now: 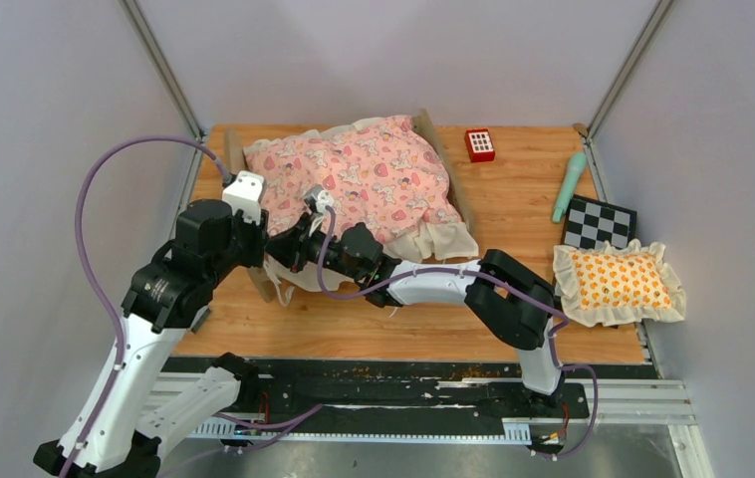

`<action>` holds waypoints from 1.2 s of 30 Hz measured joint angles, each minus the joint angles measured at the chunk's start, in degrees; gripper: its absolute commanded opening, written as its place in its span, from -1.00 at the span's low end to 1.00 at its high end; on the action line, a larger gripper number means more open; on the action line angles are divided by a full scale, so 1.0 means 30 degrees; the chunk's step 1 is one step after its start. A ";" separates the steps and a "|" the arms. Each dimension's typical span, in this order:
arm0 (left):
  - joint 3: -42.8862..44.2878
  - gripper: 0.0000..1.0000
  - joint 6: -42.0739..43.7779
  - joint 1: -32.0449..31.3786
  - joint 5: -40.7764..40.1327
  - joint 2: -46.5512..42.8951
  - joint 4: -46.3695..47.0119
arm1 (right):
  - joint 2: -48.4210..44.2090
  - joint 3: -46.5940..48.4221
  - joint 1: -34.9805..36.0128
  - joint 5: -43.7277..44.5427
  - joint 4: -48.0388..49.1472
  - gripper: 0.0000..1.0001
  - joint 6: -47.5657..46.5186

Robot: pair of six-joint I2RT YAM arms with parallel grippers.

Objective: Set up the pet bed
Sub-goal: Cross the ropes on the bed frame.

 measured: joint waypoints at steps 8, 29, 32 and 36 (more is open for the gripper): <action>0.0656 0.08 -0.0022 0.0000 -0.0495 -0.0481 0.0000 | 0.0000 -0.0015 -0.0036 0.0903 0.0087 -1.00 0.0641; 0.1319 0.15 -0.0335 0.0000 -0.3555 -0.3133 0.0270 | 0.3053 0.2667 -0.1574 0.3738 0.0554 -1.00 1.0542; 0.1311 0.15 -0.0335 0.0000 -0.3636 -0.3191 0.0277 | 0.3053 0.3104 -0.1559 0.3934 0.0153 -1.00 1.0127; 0.1275 0.15 -0.0328 0.0000 -0.3789 -0.3315 0.0284 | 0.3053 0.3781 -0.1537 0.3920 -0.0823 -1.00 0.9377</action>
